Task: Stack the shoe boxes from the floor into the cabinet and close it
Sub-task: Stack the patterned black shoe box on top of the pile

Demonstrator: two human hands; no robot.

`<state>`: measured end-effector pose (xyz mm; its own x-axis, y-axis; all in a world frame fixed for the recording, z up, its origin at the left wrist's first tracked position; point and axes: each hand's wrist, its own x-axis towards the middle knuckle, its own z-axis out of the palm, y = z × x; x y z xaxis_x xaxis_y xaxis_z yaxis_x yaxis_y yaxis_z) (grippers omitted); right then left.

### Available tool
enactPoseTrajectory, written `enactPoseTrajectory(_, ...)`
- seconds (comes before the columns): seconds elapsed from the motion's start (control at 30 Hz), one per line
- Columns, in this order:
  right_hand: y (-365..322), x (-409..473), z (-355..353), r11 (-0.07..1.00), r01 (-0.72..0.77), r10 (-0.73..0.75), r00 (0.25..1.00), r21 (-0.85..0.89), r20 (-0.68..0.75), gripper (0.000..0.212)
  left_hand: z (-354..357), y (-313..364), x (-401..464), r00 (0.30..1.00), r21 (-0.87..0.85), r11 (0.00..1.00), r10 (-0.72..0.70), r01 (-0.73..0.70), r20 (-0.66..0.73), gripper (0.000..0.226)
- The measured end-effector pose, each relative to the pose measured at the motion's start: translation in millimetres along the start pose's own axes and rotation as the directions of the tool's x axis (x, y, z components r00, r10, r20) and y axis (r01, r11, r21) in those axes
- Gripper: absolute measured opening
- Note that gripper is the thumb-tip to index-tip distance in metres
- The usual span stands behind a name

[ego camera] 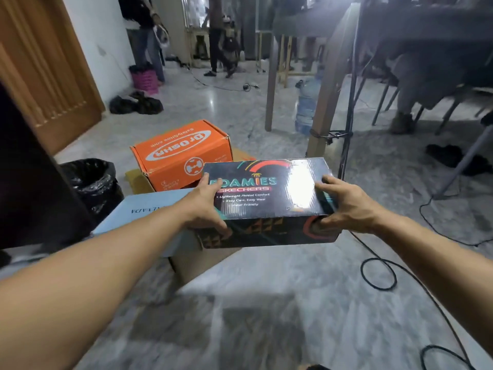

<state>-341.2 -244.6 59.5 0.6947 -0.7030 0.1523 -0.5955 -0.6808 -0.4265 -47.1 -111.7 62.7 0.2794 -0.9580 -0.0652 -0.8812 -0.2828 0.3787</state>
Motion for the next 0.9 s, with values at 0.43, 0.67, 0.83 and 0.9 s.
enactPoseTrajectory(0.43, -171.0, 104.7, 28.2, 0.904, 0.421, -0.425, 0.903, 0.077, 0.06, 0.068, -110.6, -119.7, -120.0, 0.915, -0.1, 0.943, -0.333, 0.318, -0.228, 0.116)
enactPoseTrajectory(0.67, -262.7, 136.5, 75.3, 0.816, 0.555, -0.573, 0.814, 0.163, 0.095, 0.082, -132.2, -176.6, -194.3, 0.782, -0.201, 0.856, -0.516, 0.476, -0.35, 0.114)
enactPoseTrajectory(0.83, -331.7, 169.0, 118.6, 0.768, 0.622, -0.641, 0.752, 0.155, 0.156, 0.089, -147.9, -231.9, -237.1, 0.7, -0.289, 0.788, -0.616, 0.544, -0.361, 0.112)
enactPoseTrajectory(0.9, -359.4, 180.5, 138.2, 0.756, 0.636, -0.655, 0.735, 0.154, 0.177, 0.085, -152.3, -255.6, -253.3, 0.663, -0.321, 0.756, -0.654, 0.57, -0.363, 0.112)
